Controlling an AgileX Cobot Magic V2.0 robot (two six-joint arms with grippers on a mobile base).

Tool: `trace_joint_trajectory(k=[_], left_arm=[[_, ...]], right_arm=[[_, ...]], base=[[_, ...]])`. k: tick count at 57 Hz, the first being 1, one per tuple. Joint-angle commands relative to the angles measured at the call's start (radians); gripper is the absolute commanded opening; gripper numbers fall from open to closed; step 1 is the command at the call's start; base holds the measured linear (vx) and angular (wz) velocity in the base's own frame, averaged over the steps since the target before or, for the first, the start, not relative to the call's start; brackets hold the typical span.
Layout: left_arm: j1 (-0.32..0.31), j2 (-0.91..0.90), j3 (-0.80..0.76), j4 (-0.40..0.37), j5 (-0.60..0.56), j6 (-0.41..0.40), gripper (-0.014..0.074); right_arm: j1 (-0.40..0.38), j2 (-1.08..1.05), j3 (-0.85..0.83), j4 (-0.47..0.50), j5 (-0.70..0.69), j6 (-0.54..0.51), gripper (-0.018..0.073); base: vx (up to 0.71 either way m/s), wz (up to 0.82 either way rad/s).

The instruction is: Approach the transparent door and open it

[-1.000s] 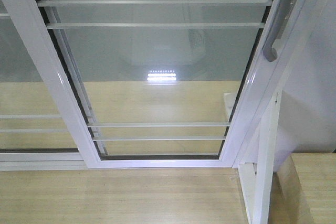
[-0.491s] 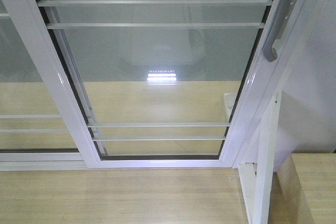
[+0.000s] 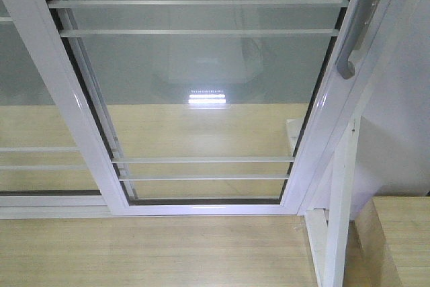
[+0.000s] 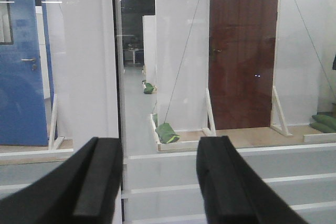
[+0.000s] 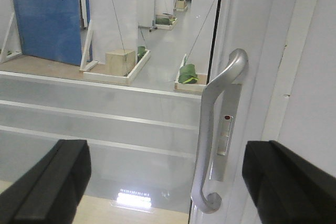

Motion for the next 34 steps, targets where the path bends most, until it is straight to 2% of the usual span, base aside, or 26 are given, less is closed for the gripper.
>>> trace_joint_trajectory(k=[1,7,19,34], left_arm=[[-0.007,0.006,-0.034,-0.003,-0.076,-0.007,0.051],[-0.007,0.005,-0.034,-0.003,-0.075,-0.007,0.0505],[-0.007,0.004,-0.034,-0.004,-0.07,-0.007,0.0503],[-0.007,0.004,-0.034,-0.004,-0.061,-0.007,0.0503]], right_arm=[[-0.006,0.028,-0.034,-0.002,-0.089,0.002,0.0642],[-0.007,0.084,-0.034,-0.006,-0.089,0.051,0.0609],[-0.013,0.271,-0.037,-0.022,-0.214,0.027,0.0589],[-0.118,0.484,-0.038,0.011,-0.427,0.028,0.0589]], base=[[0.0,0.0],[0.0,0.0],[0.0,0.0],[0.0,0.0]])
